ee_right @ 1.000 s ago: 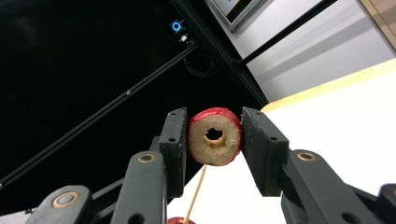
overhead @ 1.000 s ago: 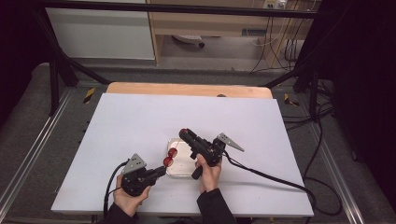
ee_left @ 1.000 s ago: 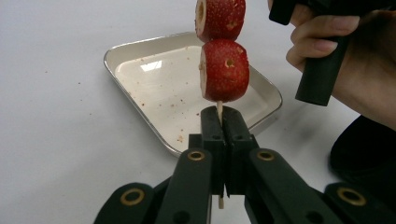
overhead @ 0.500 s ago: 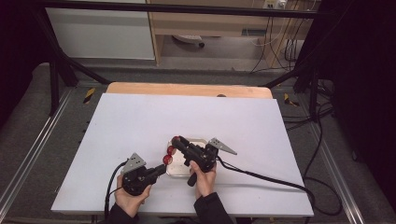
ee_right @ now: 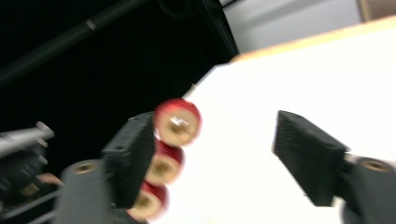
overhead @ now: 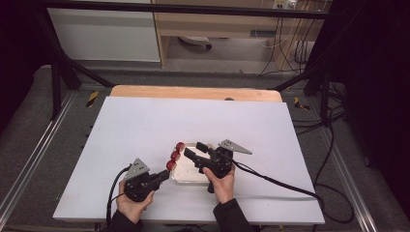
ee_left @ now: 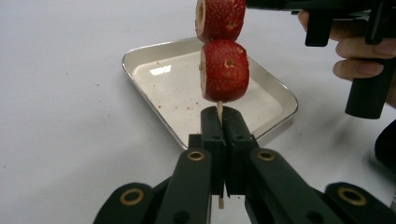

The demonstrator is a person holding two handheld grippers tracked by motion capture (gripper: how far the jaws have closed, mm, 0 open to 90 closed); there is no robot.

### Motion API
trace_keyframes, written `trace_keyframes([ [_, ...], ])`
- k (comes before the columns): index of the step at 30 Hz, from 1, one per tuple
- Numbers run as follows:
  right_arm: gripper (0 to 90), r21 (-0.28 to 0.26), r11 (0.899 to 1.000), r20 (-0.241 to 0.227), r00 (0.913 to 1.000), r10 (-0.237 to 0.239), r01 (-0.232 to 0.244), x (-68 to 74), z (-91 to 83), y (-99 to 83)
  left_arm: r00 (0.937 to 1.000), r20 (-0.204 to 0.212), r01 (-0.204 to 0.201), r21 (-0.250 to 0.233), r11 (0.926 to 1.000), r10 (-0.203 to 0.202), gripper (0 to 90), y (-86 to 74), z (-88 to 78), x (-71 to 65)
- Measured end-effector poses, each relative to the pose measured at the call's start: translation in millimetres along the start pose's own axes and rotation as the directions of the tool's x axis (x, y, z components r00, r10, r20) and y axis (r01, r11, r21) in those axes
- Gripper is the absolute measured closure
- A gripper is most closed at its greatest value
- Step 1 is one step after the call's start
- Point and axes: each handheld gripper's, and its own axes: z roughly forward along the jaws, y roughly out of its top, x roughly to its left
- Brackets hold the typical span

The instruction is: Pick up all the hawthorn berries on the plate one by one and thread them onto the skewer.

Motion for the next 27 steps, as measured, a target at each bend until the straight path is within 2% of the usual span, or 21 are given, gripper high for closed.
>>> trace_keyframes([
  [3, 14.6, 0.093, 0.995, 0.046, 0.9981, -0.041, 0.036, -9.9, -7.0, 0.5, 0.9999, 0.000, -0.017, 0.011, 0.9998, 0.017, 88.8, 0.0, 0.5, 1.3],
  [8, 5.0, 0.205, 0.975, 0.062, 0.9935, -0.095, 0.081, -29.1, -21.5, -2.1, 0.9990, 0.004, -0.044, 0.032, 0.9985, 0.043, 88.7, 2.6, -0.1, 4.0],
  [10, 3.8, 0.250, 0.963, 0.073, 0.9891, -0.128, 0.106, -35.2, -28.9, -2.6, 0.9986, 0.006, -0.053, 0.038, 0.9979, 0.053, 88.7, 4.5, -1.1, 4.9],
  [12, 1.8, 0.305, 0.942, 0.090, 0.9804, -0.175, 0.141, -40.5, -36.7, -3.0, 0.9983, 0.010, -0.058, 0.047, 0.9972, 0.057, 88.6, 6.6, -2.1, 6.4],
  [14, 1.5, 0.344, 0.925, 0.098, 0.9743, -0.203, 0.159, -44.8, -45.1, -3.2, 0.9984, 0.015, -0.055, 0.053, 0.9971, 0.054, 88.6, 9.2, -2.2, 7.6],
  [20, 0.8, 0.371, 0.905, 0.083, 0.9637, -0.254, 0.206, -56.3, -69.5, -1.2, 0.9980, 0.027, -0.059, 0.082, 0.9948, 0.057, 88.5, 22.0, 0.8, 8.7],
  [24, 1.0, 0.393, 0.890, 0.084, 0.9553, -0.283, 0.230, -64.4, -84.7, -0.6, 0.9970, 0.027, -0.075, 0.103, 0.9918, 0.073, 88.5, 33.9, 7.3, 8.4],
  [27, 1.1, 0.398, 0.888, 0.086, 0.9539, -0.288, 0.232, -70.3, -96.1, -2.2, 0.9962, 0.028, -0.085, 0.127, 0.9882, 0.082, 88.5, 41.3, 15.8, 7.5],
])
